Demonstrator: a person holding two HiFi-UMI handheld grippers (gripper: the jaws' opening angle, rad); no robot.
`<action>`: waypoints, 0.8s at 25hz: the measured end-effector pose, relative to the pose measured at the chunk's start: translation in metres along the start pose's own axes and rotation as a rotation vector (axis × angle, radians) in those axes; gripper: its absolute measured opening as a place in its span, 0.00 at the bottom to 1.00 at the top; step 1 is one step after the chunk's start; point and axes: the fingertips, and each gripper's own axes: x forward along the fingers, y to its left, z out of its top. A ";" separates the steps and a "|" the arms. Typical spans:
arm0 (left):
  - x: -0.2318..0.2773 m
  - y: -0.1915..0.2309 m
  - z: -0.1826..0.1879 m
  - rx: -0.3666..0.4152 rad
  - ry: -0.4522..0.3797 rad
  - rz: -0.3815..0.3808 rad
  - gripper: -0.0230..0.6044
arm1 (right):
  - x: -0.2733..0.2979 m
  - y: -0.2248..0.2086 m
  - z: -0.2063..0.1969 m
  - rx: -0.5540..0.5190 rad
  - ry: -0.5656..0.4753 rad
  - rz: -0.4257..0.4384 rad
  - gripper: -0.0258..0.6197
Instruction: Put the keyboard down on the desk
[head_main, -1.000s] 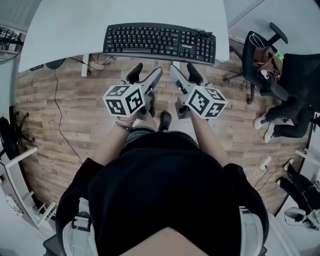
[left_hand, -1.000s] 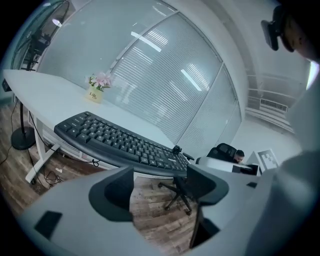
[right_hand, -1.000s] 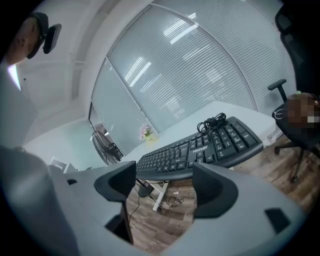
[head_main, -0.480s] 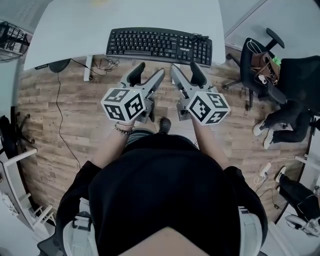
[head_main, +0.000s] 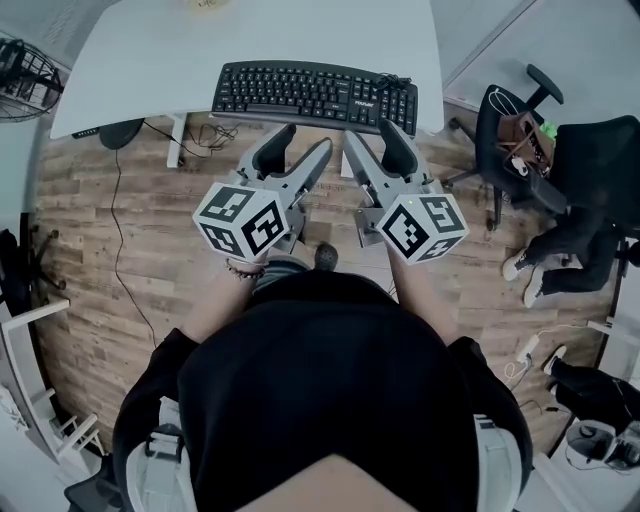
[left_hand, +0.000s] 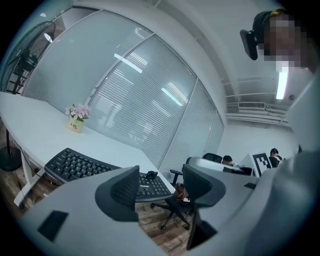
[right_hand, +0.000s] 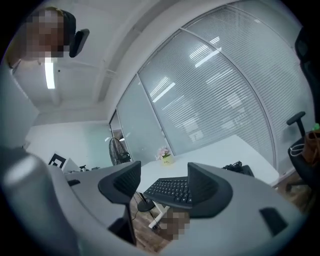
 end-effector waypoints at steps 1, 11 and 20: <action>0.000 -0.002 0.002 0.003 -0.005 -0.002 0.48 | -0.001 0.002 0.003 -0.009 -0.006 0.005 0.47; -0.007 -0.019 0.015 0.028 -0.043 -0.004 0.40 | -0.011 0.016 0.018 -0.027 -0.043 0.052 0.33; -0.006 -0.026 0.018 0.077 -0.050 -0.010 0.25 | -0.017 0.023 0.034 -0.070 -0.079 0.063 0.22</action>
